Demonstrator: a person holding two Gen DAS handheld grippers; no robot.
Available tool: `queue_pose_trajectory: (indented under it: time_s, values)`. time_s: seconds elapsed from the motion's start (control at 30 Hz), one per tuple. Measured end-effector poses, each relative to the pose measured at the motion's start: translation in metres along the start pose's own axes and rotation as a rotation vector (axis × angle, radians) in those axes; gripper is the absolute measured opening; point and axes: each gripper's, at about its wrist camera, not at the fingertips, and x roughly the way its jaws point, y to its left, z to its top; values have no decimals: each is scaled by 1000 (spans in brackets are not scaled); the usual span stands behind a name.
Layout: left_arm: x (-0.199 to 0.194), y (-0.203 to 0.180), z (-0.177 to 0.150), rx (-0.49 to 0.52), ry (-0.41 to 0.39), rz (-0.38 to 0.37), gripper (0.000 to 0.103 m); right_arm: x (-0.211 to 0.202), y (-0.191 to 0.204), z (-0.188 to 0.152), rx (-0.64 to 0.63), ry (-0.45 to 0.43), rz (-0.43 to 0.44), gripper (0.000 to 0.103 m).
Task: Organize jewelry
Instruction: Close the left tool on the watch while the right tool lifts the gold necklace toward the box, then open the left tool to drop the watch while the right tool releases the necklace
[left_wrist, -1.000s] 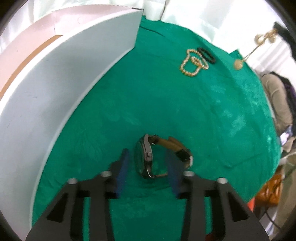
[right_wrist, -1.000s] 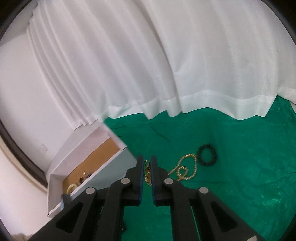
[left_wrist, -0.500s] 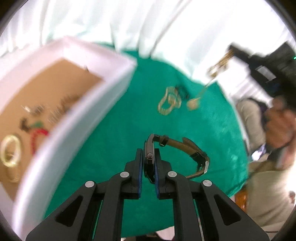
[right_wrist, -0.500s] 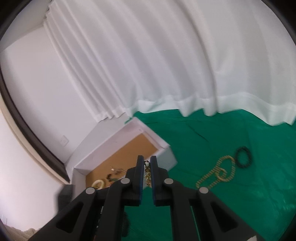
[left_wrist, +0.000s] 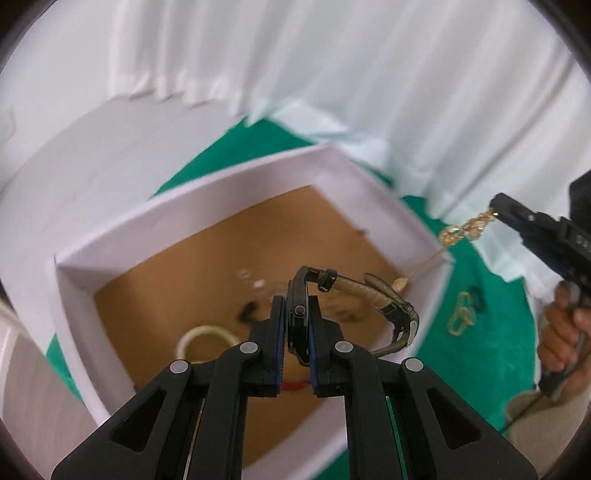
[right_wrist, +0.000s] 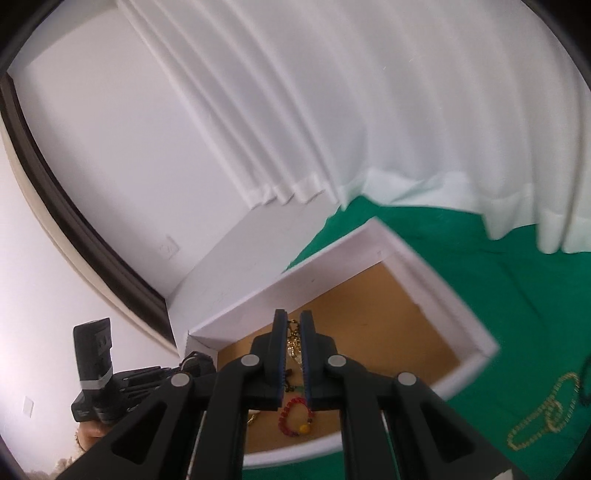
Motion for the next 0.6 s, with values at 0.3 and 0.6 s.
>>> queue_pose_trajectory:
  time_s: [0.3, 0.6]
  values:
    - [61, 36, -16, -70, 112, 71, 8, 120, -5, -41, -42, 188, -95, 7]
    - [54, 21, -25, -12, 67, 186, 74, 121, -23, -64, 9, 191, -149, 52]
